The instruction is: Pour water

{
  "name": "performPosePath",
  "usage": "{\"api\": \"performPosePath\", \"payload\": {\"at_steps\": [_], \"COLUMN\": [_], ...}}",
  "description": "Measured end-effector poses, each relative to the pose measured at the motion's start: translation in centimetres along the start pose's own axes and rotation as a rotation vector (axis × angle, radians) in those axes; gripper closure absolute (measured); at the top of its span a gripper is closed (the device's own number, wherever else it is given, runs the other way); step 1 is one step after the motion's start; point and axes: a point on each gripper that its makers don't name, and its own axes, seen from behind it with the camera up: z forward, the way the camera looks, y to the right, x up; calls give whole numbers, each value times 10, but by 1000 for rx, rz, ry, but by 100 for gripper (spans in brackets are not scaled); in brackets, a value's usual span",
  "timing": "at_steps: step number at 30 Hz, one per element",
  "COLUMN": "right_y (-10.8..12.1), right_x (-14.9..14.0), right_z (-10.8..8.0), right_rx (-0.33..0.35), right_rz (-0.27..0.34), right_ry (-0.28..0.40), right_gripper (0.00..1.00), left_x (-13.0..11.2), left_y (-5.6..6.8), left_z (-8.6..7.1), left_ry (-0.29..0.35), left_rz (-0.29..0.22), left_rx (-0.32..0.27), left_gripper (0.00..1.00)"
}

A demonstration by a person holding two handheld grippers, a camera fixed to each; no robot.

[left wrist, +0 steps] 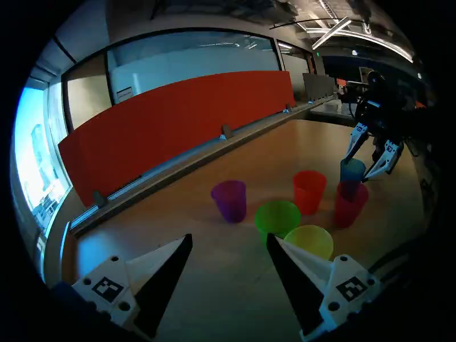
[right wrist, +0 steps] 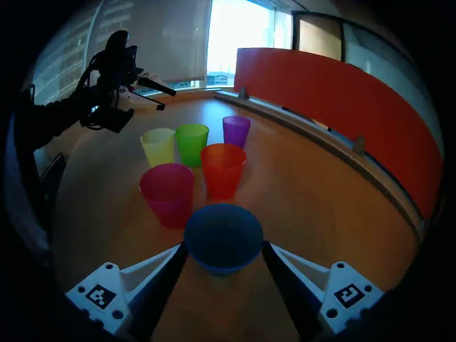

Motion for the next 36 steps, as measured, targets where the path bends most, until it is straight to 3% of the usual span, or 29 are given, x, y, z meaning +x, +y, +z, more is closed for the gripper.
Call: {"api": "performPosePath", "payload": {"at_steps": [16,21,36], "right_y": [-1,-1,-1], "right_x": [4,3,9], "right_z": [9,10,10], "right_rx": [12,17,-5], "right_rz": [-2,7,26], "right_ry": [17,22,88], "right_gripper": [0,6,9], "left_x": [-3,-4,-4], "left_y": [-5,-6,-8], "left_z": [-3,-3,-2], "left_ry": [0,-1,0], "left_rz": [-3,-5,-2], "left_rx": [12,15,23], "left_gripper": [4,4,4]}}
